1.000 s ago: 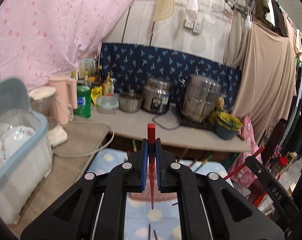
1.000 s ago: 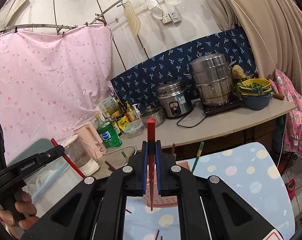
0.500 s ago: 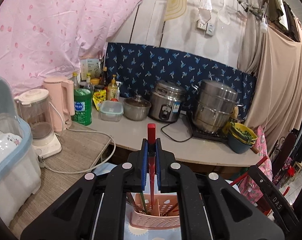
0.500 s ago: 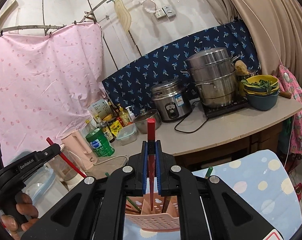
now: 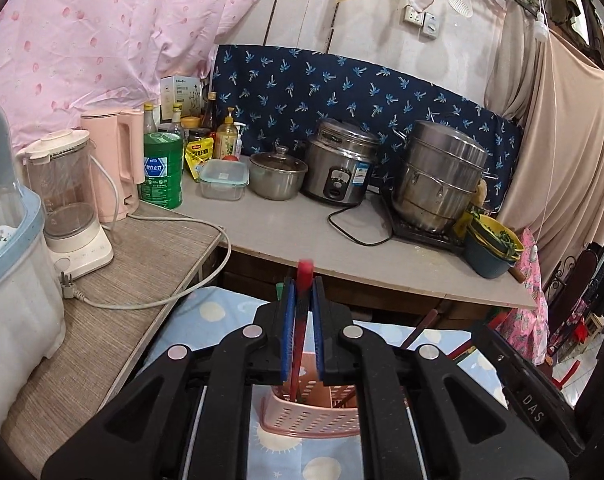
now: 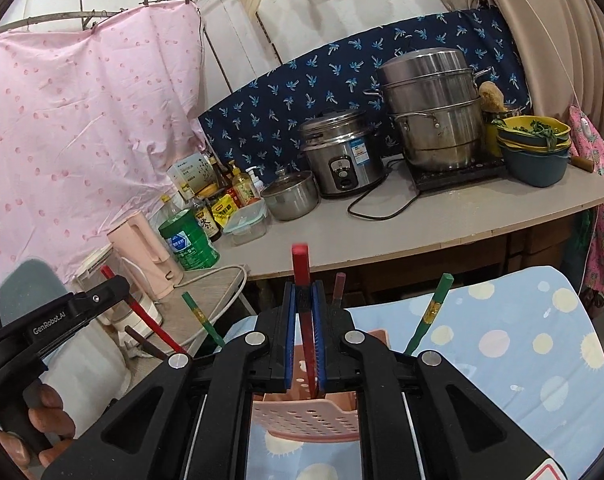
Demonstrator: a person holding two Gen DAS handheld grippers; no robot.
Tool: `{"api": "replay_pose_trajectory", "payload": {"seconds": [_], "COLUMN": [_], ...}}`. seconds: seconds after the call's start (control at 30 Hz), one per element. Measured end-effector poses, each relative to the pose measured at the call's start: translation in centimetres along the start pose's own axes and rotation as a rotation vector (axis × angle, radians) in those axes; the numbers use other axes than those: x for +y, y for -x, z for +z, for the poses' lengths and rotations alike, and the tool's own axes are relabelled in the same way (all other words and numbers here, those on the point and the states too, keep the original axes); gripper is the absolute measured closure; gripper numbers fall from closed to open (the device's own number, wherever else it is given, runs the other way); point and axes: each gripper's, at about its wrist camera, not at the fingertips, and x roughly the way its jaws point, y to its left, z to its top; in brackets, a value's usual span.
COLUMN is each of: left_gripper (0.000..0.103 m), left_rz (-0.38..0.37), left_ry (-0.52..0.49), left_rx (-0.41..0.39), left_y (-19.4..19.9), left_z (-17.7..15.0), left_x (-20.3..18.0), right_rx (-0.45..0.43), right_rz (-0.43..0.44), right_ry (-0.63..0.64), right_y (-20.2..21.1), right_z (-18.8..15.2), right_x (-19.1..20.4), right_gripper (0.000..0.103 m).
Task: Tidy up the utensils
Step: 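Lift both chopsticks, lower them into the pink basket and open both tools, then move both open tools back down to the last two chopsticks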
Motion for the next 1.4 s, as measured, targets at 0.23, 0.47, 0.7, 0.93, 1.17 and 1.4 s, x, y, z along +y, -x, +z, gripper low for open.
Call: {"api": "replay_pose_trajectory", "payload": {"seconds": [0.23,0.47,0.7,0.93,1.17,1.4], "left_gripper": [0.091,0.083,0.083,0.082,0.082,0.082], "left_rz": [0.002,0.003,0.003,0.022,0.037,0.058], "left_ry": [-0.012,-0.023,-0.043,-0.071,-0.106,-0.122], "left_rx": [0.009,0.014,0.035,0.074,0.110,0.156], "left_y": [0.9,2.4,4.6,6.3,8.2,9.4], "left_z": [-0.8,-2.0,-4.4,-7.9,-11.4,-15.2], "left_x": [0.2,0.2,0.3,0.4,0.3,0.5], "right_rx": [-0.006,-0.005,0.001,0.051,0.086,0.133], "right_rz": [-0.001,0.017,0.028,0.024,0.012,-0.021], "right_ry": [0.011,0.014,0.022,0.035,0.063,0.092], "right_y": [1.3,3.4,6.5,8.9,11.1,13.0], "right_z": [-0.3,-1.2,-3.7,-7.8,-11.6,-15.5], "right_x": [0.6,1.2,1.9,2.3,2.5,2.2], "right_gripper": [0.090,0.090,0.090,0.090,0.090,0.090]}}
